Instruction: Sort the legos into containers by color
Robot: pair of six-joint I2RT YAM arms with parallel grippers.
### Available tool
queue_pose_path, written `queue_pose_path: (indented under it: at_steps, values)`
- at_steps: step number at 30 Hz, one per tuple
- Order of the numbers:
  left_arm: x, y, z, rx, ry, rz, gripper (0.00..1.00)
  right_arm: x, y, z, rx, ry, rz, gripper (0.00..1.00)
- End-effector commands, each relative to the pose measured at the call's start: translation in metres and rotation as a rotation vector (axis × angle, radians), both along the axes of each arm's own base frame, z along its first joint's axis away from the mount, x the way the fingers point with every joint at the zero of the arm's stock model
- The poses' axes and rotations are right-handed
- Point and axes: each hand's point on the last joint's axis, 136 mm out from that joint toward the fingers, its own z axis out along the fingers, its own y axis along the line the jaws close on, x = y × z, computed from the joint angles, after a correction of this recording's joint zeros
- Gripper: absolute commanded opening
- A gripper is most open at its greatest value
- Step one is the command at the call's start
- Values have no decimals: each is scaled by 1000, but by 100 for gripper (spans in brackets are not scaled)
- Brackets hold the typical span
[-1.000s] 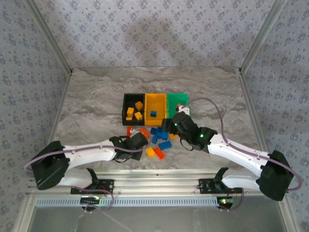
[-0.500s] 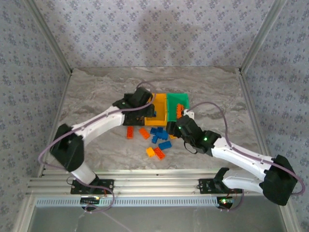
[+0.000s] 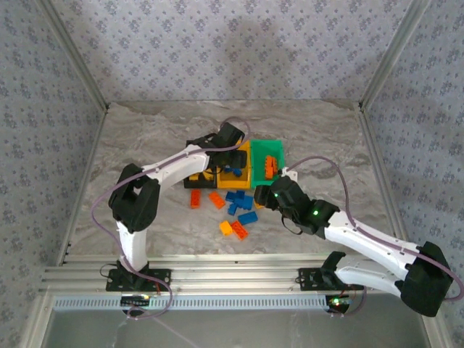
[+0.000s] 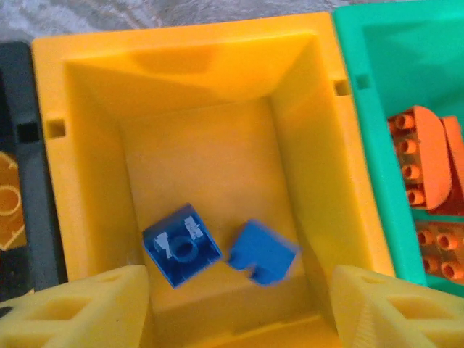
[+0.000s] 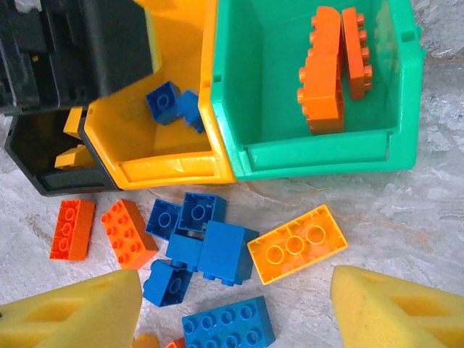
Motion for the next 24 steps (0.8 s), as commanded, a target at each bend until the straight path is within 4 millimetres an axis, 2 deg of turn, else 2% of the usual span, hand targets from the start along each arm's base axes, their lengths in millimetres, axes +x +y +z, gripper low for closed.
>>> queue_pose_path:
  at_steps: [1,5,6,8,12,17,20,24]
  values:
    - [-9,-13,55,-94,-72,-29,79,-8,-2,-12,-11,42,24,71]
    - [-42,-10,91,-195,-120,-62,92,-17,16,-23,-20,83,130,71]
    - [-52,-7,94,-208,-126,-73,99,-21,21,-27,-28,97,160,71]
    - [-75,4,100,-235,-136,-80,100,-32,34,-38,-59,128,242,71]
    - [-115,40,84,-242,-116,-41,100,-60,59,-62,-151,199,397,71]
    - [-153,111,59,-176,-137,72,100,-85,79,-86,-283,246,522,72]
    - [-169,139,54,-175,-154,119,100,-88,88,-96,-334,257,541,71]
    - [-181,158,49,-181,-161,156,100,-86,92,-107,-395,271,536,70]
